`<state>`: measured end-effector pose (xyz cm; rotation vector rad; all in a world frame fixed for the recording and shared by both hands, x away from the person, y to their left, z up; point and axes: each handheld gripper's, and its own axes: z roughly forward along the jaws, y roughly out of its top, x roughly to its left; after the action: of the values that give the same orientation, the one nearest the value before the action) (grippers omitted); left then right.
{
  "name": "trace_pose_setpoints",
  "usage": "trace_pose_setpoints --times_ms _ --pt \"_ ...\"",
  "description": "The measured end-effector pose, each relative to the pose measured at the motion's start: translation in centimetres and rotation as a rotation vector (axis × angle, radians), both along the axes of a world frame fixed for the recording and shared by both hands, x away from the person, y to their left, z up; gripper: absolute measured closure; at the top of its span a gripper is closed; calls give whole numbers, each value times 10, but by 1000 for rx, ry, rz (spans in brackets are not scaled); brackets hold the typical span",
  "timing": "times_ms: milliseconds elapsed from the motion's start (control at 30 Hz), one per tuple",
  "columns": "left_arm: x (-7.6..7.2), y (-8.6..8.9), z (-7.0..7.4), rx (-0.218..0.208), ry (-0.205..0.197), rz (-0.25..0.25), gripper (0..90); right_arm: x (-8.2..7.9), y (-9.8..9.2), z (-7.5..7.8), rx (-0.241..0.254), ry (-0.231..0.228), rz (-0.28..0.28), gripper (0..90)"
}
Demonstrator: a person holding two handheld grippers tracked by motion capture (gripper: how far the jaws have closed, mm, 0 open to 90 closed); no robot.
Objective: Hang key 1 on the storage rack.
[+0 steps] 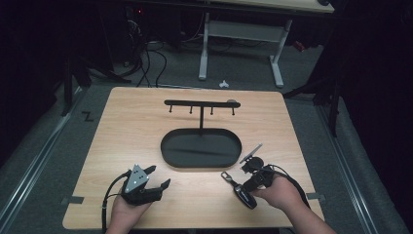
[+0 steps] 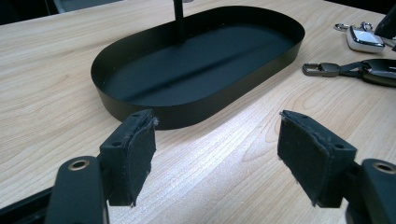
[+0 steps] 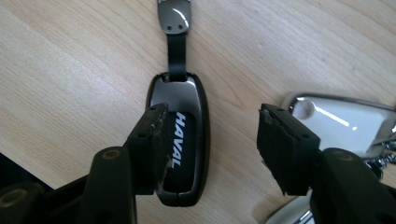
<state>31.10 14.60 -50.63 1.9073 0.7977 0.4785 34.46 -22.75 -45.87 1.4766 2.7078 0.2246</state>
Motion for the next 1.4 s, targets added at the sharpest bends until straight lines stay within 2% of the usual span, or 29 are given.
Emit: trace_pose_setpoints --times_ms 267,367,433,467,500,667,733,800,833,867,933,1133,1267,1400 --pt "0 0 0 -2 1 -3 283 7 17 1 -21 14 22 388" --pt "1 0 1 -18 9 -1 281 10 23 0 -35 11 46 380" --pt "1 1 2 -33 14 0 275 11 29 -2 -44 24 32 372" --pt "1 2 3 -38 16 0 274 14 27 -4 -43 4 93 372" --pt "1 2 3 -43 17 2 272 14 31 -5 -46 17 68 371" --pt "-1 8 5 -52 16 8 270 18 38 -12 -43 23 94 285" --pt "-3 11 6 -57 15 21 267 21 40 -14 -46 33 98 287" --pt "-5 15 6 -59 17 30 265 22 44 -16 -48 43 71 321" --pt "-5 16 6 -60 15 34 265 24 45 -17 -60 35 101 355" --pt "-6 18 6 -53 16 36 266 25 47 -19 -75 37 88 418" --pt "-8 20 5 -44 15 43 266 27 46 -20 -77 30 99 451" --pt "-14 28 4 -27 10 62 266 31 46 -26 -94 63 78 556" --pt "-15 31 3 -27 12 73 266 33 44 -28 -75 76 75 603" --pt "-16 31 3 -21 11 70 267 30 47 -30 -98 73 89 723"
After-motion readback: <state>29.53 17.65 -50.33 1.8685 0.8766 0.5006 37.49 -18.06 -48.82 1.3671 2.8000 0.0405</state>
